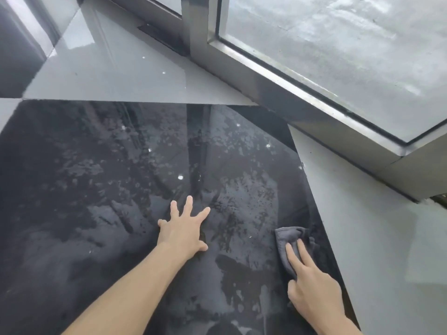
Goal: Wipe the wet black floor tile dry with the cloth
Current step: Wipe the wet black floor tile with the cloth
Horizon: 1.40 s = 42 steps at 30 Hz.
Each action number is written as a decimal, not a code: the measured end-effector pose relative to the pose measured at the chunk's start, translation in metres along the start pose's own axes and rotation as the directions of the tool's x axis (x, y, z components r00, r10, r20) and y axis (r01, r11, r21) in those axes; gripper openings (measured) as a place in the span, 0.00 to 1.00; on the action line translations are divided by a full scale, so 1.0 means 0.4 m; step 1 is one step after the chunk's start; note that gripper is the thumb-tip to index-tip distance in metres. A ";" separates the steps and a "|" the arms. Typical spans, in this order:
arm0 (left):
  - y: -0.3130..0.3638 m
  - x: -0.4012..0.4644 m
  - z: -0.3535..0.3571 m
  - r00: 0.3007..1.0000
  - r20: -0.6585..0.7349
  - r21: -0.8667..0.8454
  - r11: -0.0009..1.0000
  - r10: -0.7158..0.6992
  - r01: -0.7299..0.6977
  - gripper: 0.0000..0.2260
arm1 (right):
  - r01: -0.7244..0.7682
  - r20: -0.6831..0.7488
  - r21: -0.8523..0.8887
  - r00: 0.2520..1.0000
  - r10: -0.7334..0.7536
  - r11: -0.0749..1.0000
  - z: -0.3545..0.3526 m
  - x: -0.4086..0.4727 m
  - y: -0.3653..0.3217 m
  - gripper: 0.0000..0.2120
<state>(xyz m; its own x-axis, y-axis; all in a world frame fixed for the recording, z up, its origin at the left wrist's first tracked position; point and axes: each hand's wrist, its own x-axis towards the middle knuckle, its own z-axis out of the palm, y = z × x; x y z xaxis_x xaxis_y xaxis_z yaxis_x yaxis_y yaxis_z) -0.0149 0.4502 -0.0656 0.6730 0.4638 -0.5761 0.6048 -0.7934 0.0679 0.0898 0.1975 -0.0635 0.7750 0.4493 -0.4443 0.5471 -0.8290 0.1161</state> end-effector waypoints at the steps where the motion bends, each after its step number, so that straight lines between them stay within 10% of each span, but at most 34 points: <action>1: 0.001 -0.003 -0.001 1.000 -0.002 0.002 1.000 -0.005 0.005 0.39 | 0.002 0.012 0.012 1.000 -0.002 1.000 0.004 -0.010 0.007 0.36; 27: 0.020 -0.073 0.096 0.989 -0.127 -0.072 0.995 -0.076 0.068 0.38 | 0.103 -0.183 0.114 0.980 -0.081 0.988 -0.192 0.369 -0.099 0.28; 42: 0.020 -0.077 0.103 0.991 -0.112 -0.064 0.996 -0.066 0.059 0.37 | 0.222 -0.197 0.069 0.959 -0.205 0.973 -0.045 0.161 -0.042 0.33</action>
<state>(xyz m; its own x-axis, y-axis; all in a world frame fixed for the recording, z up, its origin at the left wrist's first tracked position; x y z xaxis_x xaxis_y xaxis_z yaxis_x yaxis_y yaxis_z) -0.0484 0.4134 -0.0810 0.6752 0.5566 -0.4841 0.6696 -0.7377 0.0858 0.1360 0.2464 -0.0780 0.6929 0.6665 -0.2751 0.6827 -0.7292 -0.0472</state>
